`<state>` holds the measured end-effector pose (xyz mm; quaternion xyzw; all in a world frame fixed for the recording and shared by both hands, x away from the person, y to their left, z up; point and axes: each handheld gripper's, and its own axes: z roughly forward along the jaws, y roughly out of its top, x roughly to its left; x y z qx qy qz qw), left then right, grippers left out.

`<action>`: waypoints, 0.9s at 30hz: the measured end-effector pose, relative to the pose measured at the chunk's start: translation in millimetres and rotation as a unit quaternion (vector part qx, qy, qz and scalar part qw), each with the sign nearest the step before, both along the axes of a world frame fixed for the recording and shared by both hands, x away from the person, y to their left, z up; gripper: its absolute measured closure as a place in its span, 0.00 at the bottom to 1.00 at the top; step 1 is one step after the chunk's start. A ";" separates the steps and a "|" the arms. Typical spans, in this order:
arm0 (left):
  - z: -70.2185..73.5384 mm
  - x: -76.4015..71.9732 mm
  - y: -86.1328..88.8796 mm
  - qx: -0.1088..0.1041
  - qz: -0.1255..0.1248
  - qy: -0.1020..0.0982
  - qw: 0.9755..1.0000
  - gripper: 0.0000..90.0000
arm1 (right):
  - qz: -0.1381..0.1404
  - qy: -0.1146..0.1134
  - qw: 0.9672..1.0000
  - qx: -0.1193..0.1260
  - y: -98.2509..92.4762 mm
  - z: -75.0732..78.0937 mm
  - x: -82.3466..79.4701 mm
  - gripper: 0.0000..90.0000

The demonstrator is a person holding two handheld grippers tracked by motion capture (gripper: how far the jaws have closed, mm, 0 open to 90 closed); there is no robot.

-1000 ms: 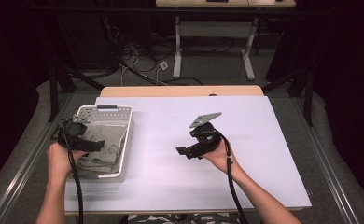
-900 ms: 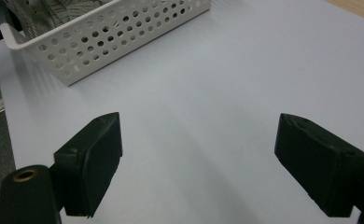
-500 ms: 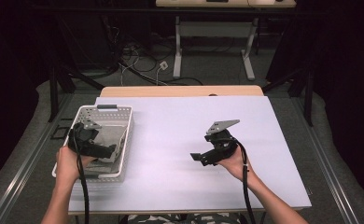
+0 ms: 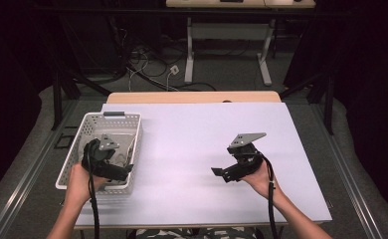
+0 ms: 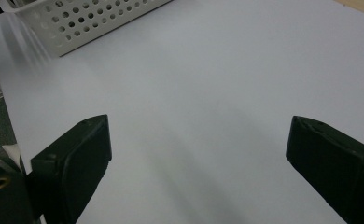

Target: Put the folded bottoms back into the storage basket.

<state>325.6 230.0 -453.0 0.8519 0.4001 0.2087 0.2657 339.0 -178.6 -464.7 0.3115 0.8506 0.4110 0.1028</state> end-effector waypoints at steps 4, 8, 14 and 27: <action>0.5 -7.2 -5.6 0.011 -0.012 0.005 1.000 0.00 | 0.003 -0.001 1.000 -0.002 -3.5 0.3 -5.2 0.06; 1.4 -13.9 -8.1 0.012 -0.020 0.007 1.000 0.00 | 0.003 -0.001 1.000 -0.008 -8.4 0.6 -10.8 0.06; 2.0 -23.4 -8.8 0.019 -0.025 0.006 0.999 0.00 | -0.003 -0.004 1.000 -0.019 -19.1 0.7 -20.1 0.06; 1.5 -40.7 -7.8 0.019 -0.031 0.003 0.999 0.00 | -0.019 -0.007 0.999 -0.048 -42.1 -3.1 -39.4 0.05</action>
